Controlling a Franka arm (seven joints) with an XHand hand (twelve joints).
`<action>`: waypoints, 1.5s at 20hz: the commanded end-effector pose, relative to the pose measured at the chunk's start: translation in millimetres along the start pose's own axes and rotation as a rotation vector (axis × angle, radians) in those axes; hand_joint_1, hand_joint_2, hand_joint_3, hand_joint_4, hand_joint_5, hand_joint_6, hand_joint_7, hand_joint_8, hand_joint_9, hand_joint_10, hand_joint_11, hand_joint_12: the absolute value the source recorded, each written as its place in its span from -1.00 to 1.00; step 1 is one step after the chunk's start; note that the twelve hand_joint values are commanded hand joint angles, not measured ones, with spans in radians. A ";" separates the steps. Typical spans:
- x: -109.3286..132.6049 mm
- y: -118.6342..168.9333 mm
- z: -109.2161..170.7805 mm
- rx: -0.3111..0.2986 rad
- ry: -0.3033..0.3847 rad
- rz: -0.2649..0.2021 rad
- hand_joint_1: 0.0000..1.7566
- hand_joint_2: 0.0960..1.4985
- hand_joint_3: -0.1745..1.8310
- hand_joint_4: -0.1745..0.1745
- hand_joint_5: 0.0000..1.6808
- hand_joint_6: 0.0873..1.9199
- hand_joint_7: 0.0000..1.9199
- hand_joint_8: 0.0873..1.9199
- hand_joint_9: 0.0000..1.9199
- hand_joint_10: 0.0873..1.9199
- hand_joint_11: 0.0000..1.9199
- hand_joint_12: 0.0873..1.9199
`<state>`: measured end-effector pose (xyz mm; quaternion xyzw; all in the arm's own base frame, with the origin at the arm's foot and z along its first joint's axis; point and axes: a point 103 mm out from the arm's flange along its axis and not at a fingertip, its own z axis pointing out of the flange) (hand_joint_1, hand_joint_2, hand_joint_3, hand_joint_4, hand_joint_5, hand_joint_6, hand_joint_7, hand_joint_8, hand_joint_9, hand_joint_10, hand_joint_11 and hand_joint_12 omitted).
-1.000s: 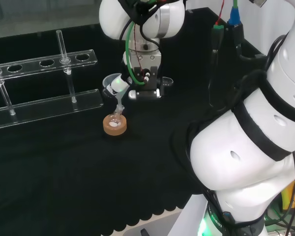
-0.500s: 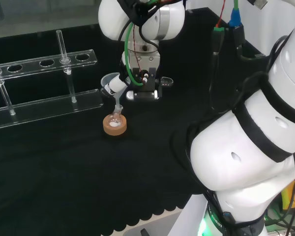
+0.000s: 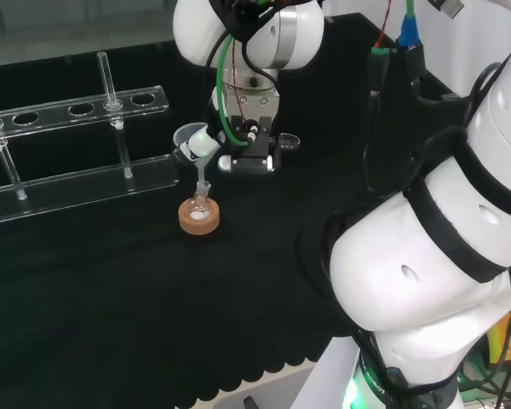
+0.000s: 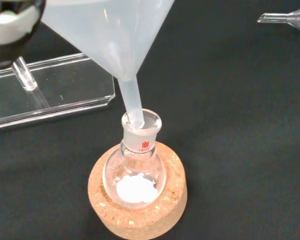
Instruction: Remove the funnel from the round-bottom flask.
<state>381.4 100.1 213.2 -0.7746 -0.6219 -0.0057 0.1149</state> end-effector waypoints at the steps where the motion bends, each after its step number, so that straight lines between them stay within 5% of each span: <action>1: -8.9 -0.2 0.0 0.011 0.055 0.006 -0.03 -0.41 -0.31 0.51 0.00 -0.96 0.25 -1.00 -0.13 -0.78 -1.00 0.41; 7: -28.0 0.3 -3.4 0.006 0.049 0.028 -0.03 -0.41 -0.30 0.50 0.00 -0.96 0.25 -1.00 -0.13 -0.78 -1.00 0.41; 18: -18.7 -4.9 -3.8 0.005 0.053 0.029 -0.02 -0.41 -0.30 0.50 -0.01 -0.95 0.24 -1.00 -0.12 -0.78 -1.00 0.41; 25: -17.3 -7.5 -18.4 -0.030 0.068 0.013 -0.02 -0.41 -0.30 0.50 -0.01 -0.95 0.24 -1.00 -0.12 -0.79 -1.00 0.42; 30: -37.2 -9.5 -39.9 -0.064 0.076 0.010 -0.02 -0.41 -0.29 0.50 -0.01 -0.95 0.24 -1.00 -0.12 -0.79 -1.00 0.42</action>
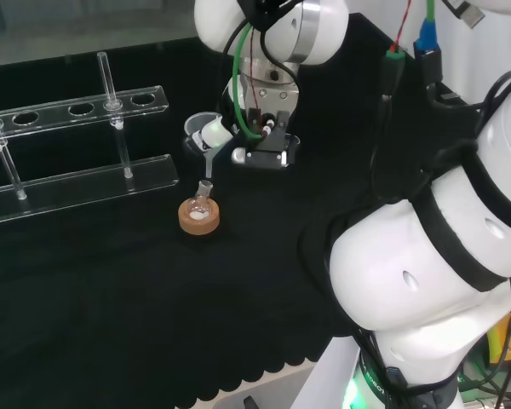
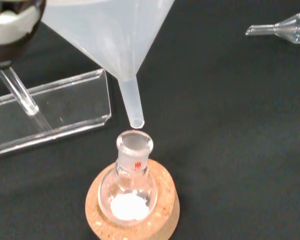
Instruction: Remove the funnel from the round-bottom flask.
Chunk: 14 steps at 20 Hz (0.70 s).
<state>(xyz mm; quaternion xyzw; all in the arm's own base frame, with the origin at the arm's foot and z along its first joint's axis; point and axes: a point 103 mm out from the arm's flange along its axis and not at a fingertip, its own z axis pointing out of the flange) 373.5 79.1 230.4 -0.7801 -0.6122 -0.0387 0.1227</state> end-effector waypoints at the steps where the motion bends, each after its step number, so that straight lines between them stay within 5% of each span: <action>1: -15.2 -2.6 -23.8 -0.039 0.013 -0.005 -0.02 -0.41 -0.29 0.50 -0.01 -0.95 0.24 -1.00 -0.12 -0.79 -1.00 0.42; 14: -13.9 -4.1 -49.5 -0.082 0.004 -0.052 -0.01 -0.42 -0.29 0.51 0.00 -0.94 0.25 -1.00 -0.12 -0.79 -1.00 0.43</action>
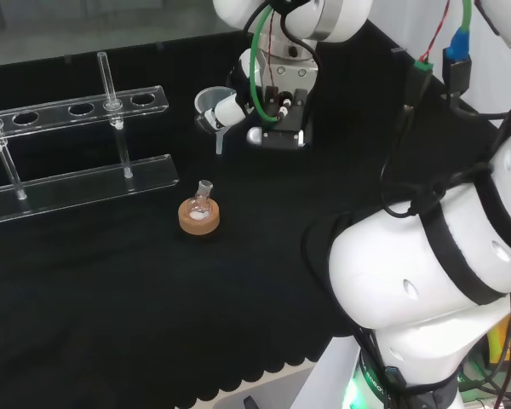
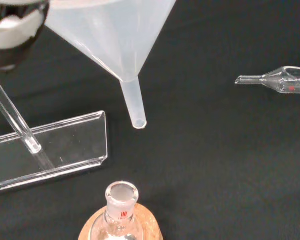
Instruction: Remove the funnel from the round-bottom flask.
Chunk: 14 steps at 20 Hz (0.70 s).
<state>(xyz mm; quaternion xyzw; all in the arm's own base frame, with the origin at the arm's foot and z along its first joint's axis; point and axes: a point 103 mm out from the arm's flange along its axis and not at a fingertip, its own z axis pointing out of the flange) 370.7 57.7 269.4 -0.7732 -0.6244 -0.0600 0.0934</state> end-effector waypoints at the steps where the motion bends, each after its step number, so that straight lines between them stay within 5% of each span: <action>1: -2.6 0.3 -7.7 -0.015 0.012 -0.025 -0.01 -0.42 -0.29 0.51 0.00 -0.94 0.25 -1.00 -0.11 -0.79 -1.00 0.43; 8: -48.7 1.2 -32.7 -0.028 -0.071 -0.041 -0.01 -0.42 -0.28 0.52 0.00 -0.93 0.25 -1.00 -0.11 -0.79 -1.00 0.43; 14: -37.8 -2.8 -30.6 -0.021 -0.122 -0.039 -0.01 -0.42 -0.28 0.52 0.01 -0.93 0.25 -1.00 -0.11 -0.79 -1.00 0.44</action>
